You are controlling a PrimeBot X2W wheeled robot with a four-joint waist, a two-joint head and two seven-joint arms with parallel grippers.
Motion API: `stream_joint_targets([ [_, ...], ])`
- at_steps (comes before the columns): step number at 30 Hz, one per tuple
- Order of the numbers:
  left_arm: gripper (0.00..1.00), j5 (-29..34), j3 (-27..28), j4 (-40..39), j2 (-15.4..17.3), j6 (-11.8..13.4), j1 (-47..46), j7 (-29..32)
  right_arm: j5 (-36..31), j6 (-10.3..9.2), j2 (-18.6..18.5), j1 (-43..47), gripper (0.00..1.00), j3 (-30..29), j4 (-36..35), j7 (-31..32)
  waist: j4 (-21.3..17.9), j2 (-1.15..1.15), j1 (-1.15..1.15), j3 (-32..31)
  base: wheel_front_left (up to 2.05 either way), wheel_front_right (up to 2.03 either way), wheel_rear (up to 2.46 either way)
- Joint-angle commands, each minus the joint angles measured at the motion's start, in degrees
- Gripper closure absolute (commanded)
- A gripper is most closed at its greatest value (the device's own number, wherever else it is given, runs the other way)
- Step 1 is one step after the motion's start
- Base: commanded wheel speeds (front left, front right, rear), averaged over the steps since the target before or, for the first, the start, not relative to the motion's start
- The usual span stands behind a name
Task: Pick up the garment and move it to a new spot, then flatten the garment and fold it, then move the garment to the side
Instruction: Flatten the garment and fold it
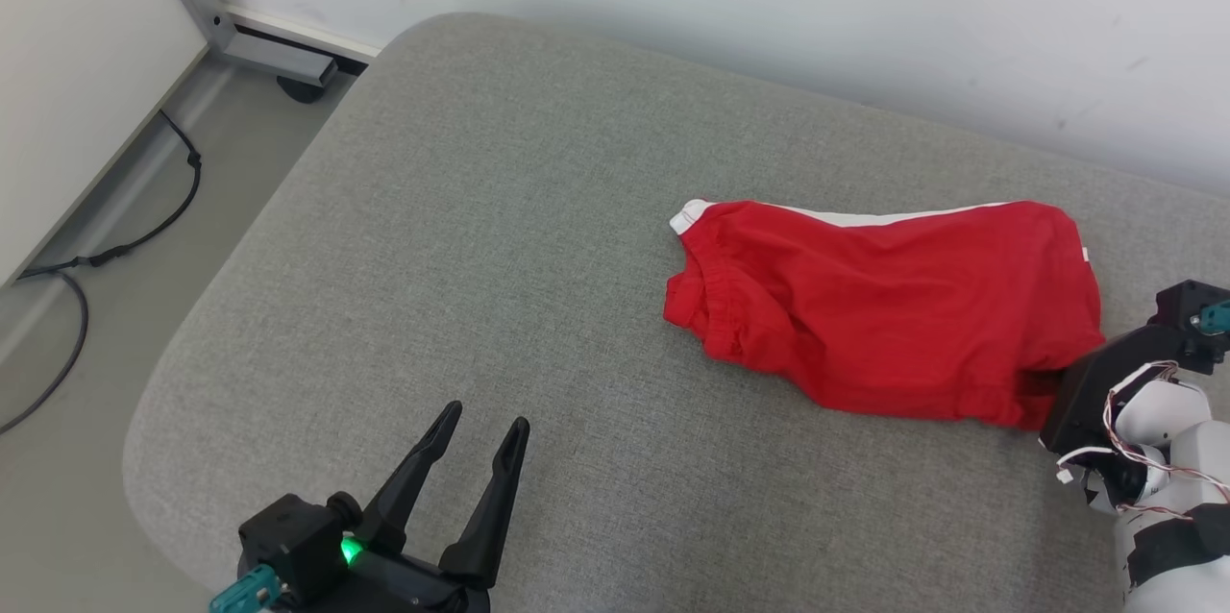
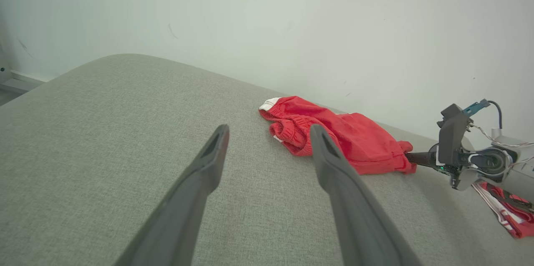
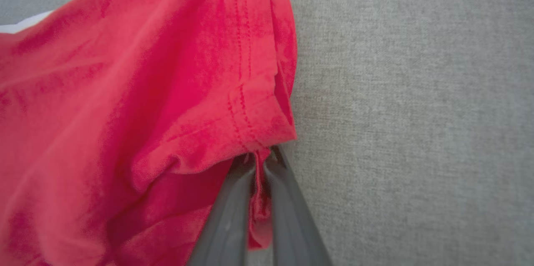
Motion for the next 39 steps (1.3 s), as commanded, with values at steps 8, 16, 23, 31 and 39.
stream_joint_targets([
  [8,0.00,-0.6,-0.2,0.1,0.7,0.2,0.7,0.1,3.2,-0.05,0.2,4.5,1.00,3.4,-1.4,-0.7,-1.8,0.00,0.00,-2.2,0.00,0.00,0.00],
  [16,0.00,-1.0,-0.2,-0.7,1.5,0.5,1.5,0.7,9.1,-0.07,0.1,11.0,1.00,7.5,-9.0,-1.2,-4.2,0.00,0.00,-4.1,0.00,0.00,0.00],
  [23,0.00,-1.3,-0.4,-1.4,2.1,0.7,1.8,1.4,13.2,-0.07,0.0,19.1,1.00,11.3,-20.0,0.9,-6.4,0.00,0.00,-5.1,0.00,0.00,0.00],
  [31,0.00,-1.4,-0.8,-2.1,2.7,1.2,2.0,1.9,16.3,-0.07,0.0,29.7,1.00,11.4,-30.8,4.3,-8.3,0.00,0.00,-5.7,0.00,0.00,0.00],
  [39,0.00,-1.5,-0.8,-2.4,3.0,1.2,1.4,2.0,17.0,-0.07,0.0,32.8,0.00,11.1,-33.8,4.5,-9.5,0.00,0.00,-5.3,0.00,0.00,0.00],
])
